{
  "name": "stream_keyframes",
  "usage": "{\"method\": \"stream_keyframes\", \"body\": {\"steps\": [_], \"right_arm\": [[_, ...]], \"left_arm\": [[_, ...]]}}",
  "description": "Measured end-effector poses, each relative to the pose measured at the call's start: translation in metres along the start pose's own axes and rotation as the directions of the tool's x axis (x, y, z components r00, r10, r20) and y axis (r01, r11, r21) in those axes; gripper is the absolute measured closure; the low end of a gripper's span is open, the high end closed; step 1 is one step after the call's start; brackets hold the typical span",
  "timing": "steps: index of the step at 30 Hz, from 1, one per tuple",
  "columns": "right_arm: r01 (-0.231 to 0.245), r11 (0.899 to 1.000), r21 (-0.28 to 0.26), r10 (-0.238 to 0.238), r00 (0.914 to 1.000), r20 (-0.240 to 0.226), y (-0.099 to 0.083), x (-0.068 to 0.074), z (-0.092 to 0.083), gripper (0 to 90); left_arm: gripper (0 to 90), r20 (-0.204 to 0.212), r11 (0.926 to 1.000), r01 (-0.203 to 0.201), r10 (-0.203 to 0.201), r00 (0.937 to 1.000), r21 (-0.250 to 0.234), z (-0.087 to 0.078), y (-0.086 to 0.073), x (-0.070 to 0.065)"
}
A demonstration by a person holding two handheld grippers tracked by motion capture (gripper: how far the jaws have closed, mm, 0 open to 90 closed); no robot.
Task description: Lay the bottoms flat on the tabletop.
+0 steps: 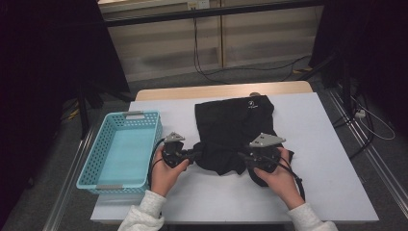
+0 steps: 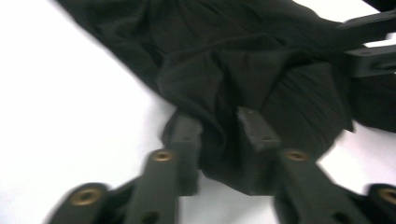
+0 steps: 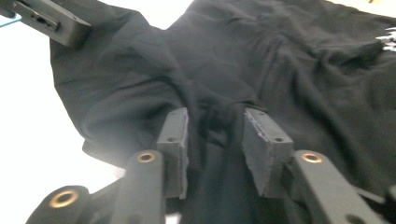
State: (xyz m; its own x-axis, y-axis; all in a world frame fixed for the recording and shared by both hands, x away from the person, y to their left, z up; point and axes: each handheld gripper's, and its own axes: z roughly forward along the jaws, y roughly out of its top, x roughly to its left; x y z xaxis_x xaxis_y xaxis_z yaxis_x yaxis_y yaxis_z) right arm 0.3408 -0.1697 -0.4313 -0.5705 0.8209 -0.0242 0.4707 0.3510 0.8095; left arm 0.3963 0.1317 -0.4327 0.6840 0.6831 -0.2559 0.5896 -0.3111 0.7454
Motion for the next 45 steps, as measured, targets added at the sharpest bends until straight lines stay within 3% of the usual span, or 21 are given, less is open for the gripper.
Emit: {"method": "stream_keyframes", "body": {"steps": [2,5,9,13,17,19,21,23,25,29,34,39,41,43,45], "right_arm": [[-0.017,1.0,0.003,0.017,0.9998,0.011,-0.002,-0.006,-0.007,53.2],[-0.042,0.999,0.003,0.041,0.9987,0.031,-0.009,-0.017,-0.02,51.8],[-0.087,0.996,-0.011,0.087,0.9928,0.082,-0.019,-0.034,-0.038,51.7],[-0.133,0.991,-0.021,0.134,0.9783,0.158,-0.031,-0.054,-0.048,51.9],[-0.204,0.979,0.007,0.199,0.9597,0.199,-0.049,-0.071,-0.045,51.4],[-0.225,0.974,0.005,0.218,0.9492,0.227,-0.053,-0.076,-0.044,51.3],[-0.235,0.972,0.016,0.224,0.9441,0.242,-0.056,-0.08,-0.043,51.9],[-0.239,0.97,0.046,0.222,0.9452,0.239,-0.06,-0.081,-0.04,53.2],[-0.218,0.972,0.091,0.191,0.9521,0.239,-0.062,-0.081,-0.035,60.0],[-0.209,0.973,0.101,0.186,0.962,0.2,-0.065,-0.081,-0.034,87.1],[-0.229,0.967,0.112,0.205,0.9591,0.195,-0.067,-0.08,-0.043,88.5],[-0.229,0.969,0.092,0.205,0.9542,0.218,-0.074,-0.08,-0.064,87.9],[-0.234,0.966,0.107,0.206,0.9532,0.221,-0.079,-0.08,-0.072,87.5],[-0.235,0.966,0.109,0.207,0.953,0.221,-0.083,-0.08,-0.075,84.2],[-0.238,0.967,0.096,0.213,0.953,0.215,-0.083,-0.082,-0.078,74.9]], "left_arm": [[62.0,-0.012,0.9998,0.001,-0.001,0.9999,-0.017,-0.001,0.002,-0.001],[48.8,-0.021,0.9996,-0.011,0.011,0.9997,-0.026,-0.001,0.004,-0.004],[39.0,-0.014,0.9994,-0.034,0.034,0.9993,0.005,0.005,0.004,-0.009],[34.8,-0.003,0.9983,-0.056,0.056,0.9984,0.016,0.011,0.005,-0.014],[32.6,-0.009,0.9978,-0.064,0.064,0.9979,0.016,0.014,0.007,-0.016],[32.5,-0.01,0.9976,-0.068,0.068,0.9976,0.015,0.014,0.008,-0.016],[32.5,-0.006,0.9972,-0.071,0.072,0.9974,0.023,0.016,0.008,-0.016],[32.5,-0.001,0.9971,-0.069,0.069,0.9976,0.03,0.017,0.009,-0.016],[33.1,0.0,0.997,-0.073,0.073,0.9973,0.026,0.018,0.009,-0.015],[33.0,0.003,0.997,-0.074,0.074,0.9972,0.023,0.016,0.01,-0.016],[33.1,0.004,0.9973,-0.074,0.074,0.9973,0.008,0.013,0.012,-0.017],[33.1,0.022,0.9966,-0.082,0.082,0.9964,0.007,0.017,0.015,-0.022],[33.1,0.027,0.9957,-0.092,0.091,0.9955,0.012,0.019,0.015,-0.023],[33.0,0.021,0.9957,-0.091,0.09,0.9957,0.016,0.02,0.015,-0.023],[32.9,0.025,0.9957,-0.091,0.091,0.9956,0.018,0.021,0.015,-0.024]]}}
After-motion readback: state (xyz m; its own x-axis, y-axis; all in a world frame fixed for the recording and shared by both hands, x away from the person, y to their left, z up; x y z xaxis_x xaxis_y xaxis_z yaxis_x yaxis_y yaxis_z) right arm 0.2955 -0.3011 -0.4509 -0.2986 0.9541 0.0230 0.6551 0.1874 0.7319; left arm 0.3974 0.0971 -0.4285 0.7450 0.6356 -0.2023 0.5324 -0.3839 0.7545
